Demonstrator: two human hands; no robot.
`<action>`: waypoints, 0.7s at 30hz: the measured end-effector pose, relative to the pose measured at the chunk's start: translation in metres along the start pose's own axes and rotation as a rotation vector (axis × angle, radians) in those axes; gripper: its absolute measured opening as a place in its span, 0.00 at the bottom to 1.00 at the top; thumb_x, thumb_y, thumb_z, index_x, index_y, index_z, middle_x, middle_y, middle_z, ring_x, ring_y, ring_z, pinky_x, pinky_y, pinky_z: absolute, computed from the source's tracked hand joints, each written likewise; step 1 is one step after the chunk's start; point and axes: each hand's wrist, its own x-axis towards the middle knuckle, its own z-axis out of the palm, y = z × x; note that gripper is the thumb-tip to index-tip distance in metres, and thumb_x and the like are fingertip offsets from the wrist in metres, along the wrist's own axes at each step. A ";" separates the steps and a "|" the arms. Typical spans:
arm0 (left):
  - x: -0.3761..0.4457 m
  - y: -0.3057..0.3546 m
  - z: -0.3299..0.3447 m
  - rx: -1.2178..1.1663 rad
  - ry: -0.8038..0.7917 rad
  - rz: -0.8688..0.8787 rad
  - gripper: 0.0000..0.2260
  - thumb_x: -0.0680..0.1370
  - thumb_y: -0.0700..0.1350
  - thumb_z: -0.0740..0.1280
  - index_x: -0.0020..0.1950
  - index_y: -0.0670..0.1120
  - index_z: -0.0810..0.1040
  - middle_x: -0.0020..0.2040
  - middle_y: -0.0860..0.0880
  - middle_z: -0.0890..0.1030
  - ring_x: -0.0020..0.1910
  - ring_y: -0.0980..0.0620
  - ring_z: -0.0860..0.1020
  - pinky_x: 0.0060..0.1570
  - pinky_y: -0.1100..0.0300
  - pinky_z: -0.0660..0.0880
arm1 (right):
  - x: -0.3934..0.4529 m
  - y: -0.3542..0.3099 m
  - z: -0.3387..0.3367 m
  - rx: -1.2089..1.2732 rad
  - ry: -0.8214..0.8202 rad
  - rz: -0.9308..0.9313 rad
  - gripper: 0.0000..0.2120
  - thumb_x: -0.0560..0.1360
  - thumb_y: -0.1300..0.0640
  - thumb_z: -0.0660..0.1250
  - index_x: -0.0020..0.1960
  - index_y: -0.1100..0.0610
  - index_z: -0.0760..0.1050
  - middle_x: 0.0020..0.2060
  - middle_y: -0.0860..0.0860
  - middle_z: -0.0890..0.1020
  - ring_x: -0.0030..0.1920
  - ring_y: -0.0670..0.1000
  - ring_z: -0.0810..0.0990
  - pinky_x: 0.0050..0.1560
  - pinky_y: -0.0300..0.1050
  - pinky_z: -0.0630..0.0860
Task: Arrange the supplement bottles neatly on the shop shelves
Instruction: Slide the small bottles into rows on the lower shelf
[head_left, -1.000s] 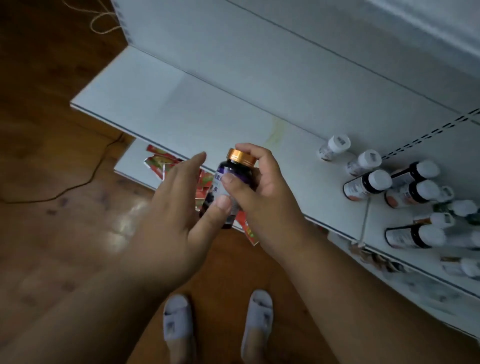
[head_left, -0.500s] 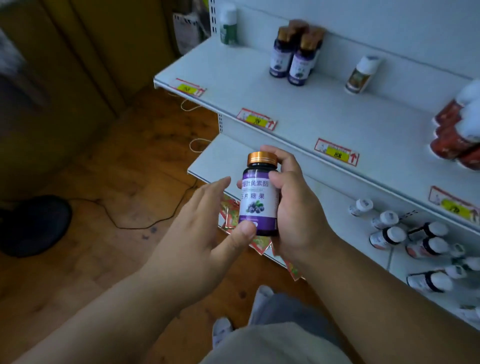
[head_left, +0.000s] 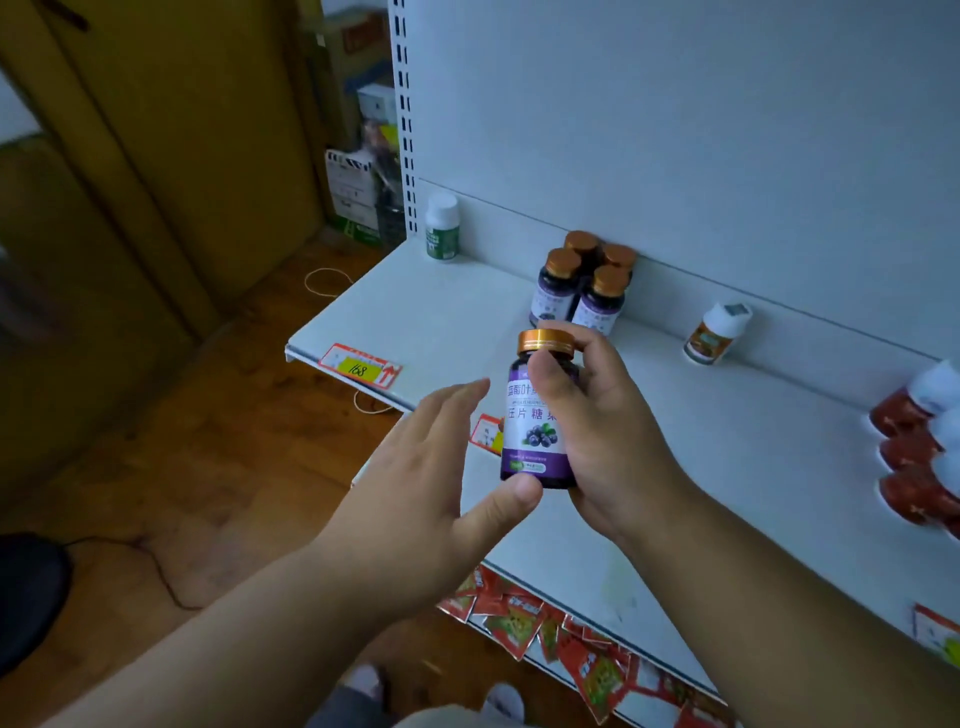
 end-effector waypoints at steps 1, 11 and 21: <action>0.010 -0.003 -0.004 0.020 -0.022 0.012 0.45 0.62 0.83 0.41 0.75 0.65 0.44 0.77 0.62 0.56 0.74 0.59 0.59 0.69 0.51 0.69 | 0.009 -0.001 0.001 -0.001 0.003 -0.003 0.21 0.67 0.42 0.74 0.58 0.41 0.76 0.53 0.50 0.82 0.53 0.55 0.84 0.48 0.61 0.82; 0.171 -0.059 -0.036 0.326 -0.210 0.295 0.43 0.72 0.75 0.51 0.80 0.53 0.46 0.80 0.53 0.51 0.78 0.50 0.53 0.73 0.53 0.55 | 0.115 -0.016 0.001 -0.459 0.369 -0.118 0.26 0.69 0.43 0.75 0.64 0.38 0.71 0.60 0.42 0.80 0.62 0.47 0.78 0.63 0.57 0.77; 0.254 -0.097 -0.009 0.578 -0.452 0.426 0.46 0.72 0.76 0.46 0.80 0.49 0.39 0.81 0.48 0.41 0.79 0.47 0.39 0.77 0.48 0.41 | 0.164 -0.008 0.004 -1.023 0.436 -0.069 0.27 0.72 0.53 0.76 0.66 0.49 0.67 0.58 0.44 0.69 0.57 0.46 0.72 0.57 0.42 0.70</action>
